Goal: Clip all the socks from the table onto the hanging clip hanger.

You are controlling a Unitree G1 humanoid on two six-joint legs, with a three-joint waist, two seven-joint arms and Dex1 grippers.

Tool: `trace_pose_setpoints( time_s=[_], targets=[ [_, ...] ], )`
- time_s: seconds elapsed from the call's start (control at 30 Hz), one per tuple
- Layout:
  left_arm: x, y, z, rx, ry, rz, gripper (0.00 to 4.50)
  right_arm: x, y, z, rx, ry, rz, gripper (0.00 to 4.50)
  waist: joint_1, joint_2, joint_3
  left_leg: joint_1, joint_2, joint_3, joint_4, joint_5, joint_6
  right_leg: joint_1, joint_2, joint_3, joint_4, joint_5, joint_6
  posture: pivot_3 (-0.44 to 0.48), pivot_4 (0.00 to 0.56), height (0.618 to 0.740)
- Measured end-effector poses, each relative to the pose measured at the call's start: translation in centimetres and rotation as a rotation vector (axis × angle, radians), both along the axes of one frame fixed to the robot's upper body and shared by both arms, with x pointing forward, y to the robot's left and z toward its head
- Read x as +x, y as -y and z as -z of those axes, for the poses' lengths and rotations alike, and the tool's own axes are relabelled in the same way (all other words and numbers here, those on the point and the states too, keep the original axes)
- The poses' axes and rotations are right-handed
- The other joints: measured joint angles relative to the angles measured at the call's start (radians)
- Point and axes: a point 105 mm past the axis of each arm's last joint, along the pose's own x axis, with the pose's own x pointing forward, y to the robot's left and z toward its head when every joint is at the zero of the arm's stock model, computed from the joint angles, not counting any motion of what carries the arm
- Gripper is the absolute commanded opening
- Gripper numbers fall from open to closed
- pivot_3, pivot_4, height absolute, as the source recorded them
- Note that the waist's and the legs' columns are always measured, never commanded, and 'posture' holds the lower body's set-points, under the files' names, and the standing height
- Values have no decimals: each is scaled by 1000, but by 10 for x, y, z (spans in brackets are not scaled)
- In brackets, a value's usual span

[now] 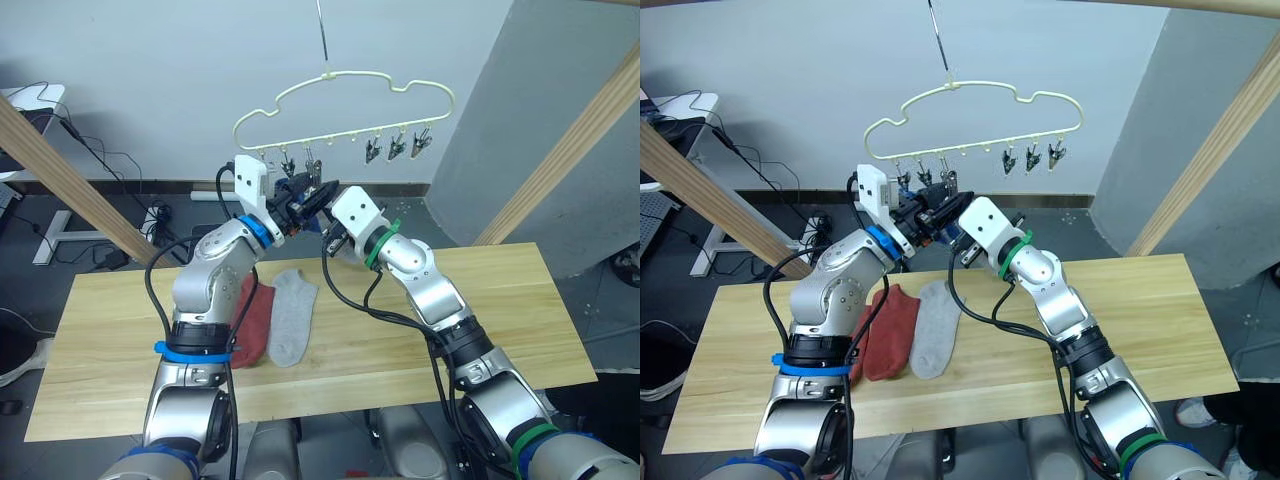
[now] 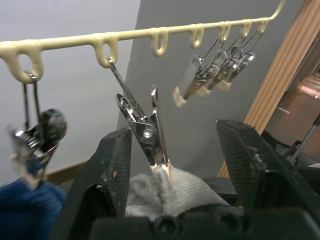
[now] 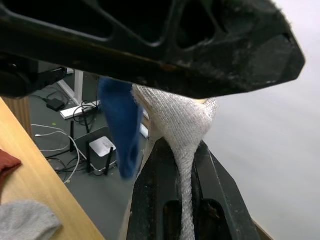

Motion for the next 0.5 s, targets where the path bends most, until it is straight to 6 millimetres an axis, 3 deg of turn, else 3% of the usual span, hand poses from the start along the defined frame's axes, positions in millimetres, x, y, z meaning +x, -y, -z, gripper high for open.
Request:
trace_pose_setpoints(
  time_s=[0.23,0.37,0.5],
  targets=[
    [-3,-3,1,28,14,-11,2856,-2,0,13,-49,-72,-39,2652,0,0,0,0,0,0,0,0,0,0,0,0,0,0,0,-219,254,740],
    [-4,-10,5,84,17,-28,2856,-7,6,23,-113,-94,-46,2652,2,0,0,0,0,0,0,0,0,0,0,0,0,0,0,-204,254,740],
    [-10,-23,8,171,35,-19,2856,-14,28,24,-163,-89,-23,2652,2,0,0,0,0,0,0,0,0,0,0,0,0,0,0,-199,256,740]
  ],
)
